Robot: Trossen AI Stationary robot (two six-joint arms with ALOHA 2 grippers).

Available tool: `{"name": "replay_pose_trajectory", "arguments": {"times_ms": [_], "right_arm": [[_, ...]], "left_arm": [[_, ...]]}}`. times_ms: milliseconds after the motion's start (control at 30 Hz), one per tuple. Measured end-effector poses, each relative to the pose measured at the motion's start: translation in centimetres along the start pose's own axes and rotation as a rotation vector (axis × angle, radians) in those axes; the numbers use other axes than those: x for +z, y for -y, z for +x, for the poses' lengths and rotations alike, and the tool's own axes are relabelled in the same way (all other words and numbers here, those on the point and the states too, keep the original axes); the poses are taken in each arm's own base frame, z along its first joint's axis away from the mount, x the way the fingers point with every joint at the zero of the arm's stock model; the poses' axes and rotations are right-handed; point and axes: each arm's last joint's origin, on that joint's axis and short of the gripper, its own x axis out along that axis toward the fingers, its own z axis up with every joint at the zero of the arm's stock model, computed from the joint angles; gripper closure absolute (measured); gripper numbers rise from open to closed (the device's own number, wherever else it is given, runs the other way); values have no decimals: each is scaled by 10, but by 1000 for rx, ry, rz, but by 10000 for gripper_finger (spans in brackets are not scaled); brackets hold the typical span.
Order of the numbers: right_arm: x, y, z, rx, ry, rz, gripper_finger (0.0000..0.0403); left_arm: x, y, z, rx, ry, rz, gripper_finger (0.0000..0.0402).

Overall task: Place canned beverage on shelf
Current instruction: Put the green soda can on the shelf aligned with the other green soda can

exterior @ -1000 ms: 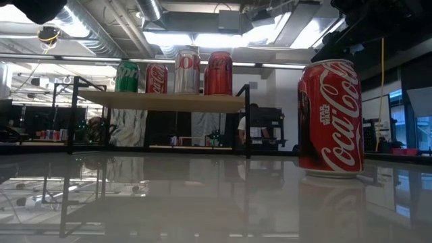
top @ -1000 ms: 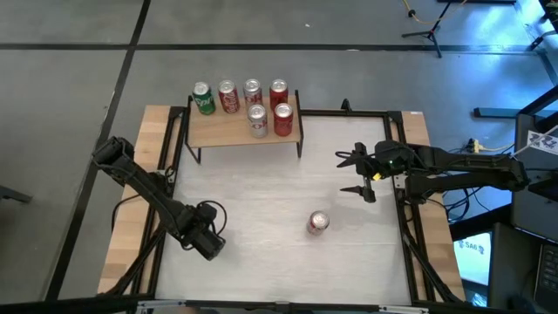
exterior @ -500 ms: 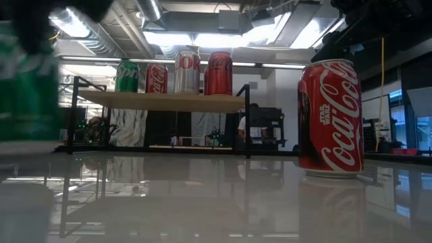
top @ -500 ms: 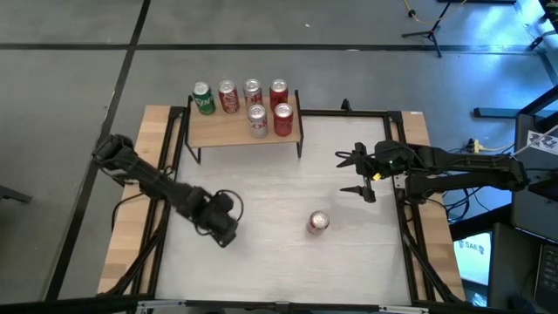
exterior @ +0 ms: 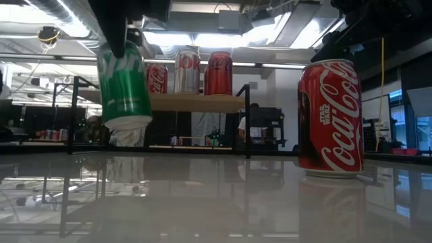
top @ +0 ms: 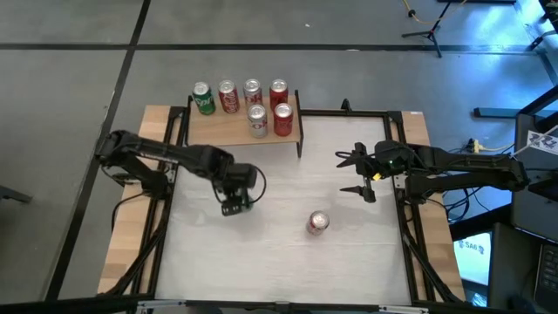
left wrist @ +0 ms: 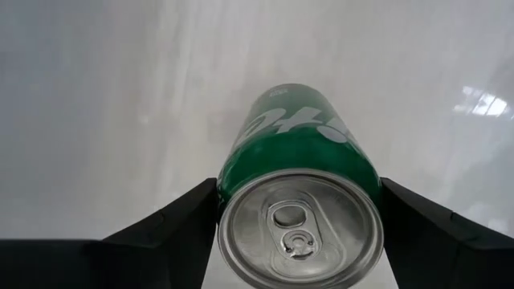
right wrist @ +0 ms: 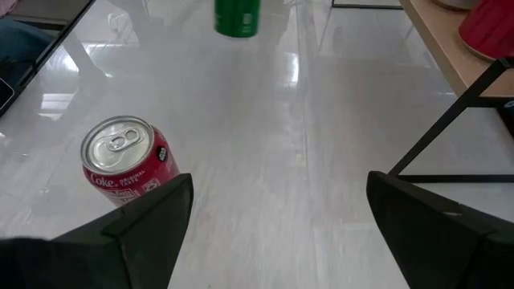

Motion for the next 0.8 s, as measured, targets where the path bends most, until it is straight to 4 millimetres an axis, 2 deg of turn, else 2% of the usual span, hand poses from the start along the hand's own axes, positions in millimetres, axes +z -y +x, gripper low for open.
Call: {"name": "replay_pose_trajectory", "arguments": {"times_ms": [167,367,600,800], "right_arm": [[0,0,0,0,0,0,38],[0,0,0,0,0,0,38],[0,0,0,0,0,0,38],[0,0,0,0,1,0,38]], "left_arm": [[5,-17,0,10,-20,175,123],[3,-21,0,13,-44,358,122],[-6,-20,15,37,-98,362,120],[-9,-20,20,86,-103,343,119]]}}
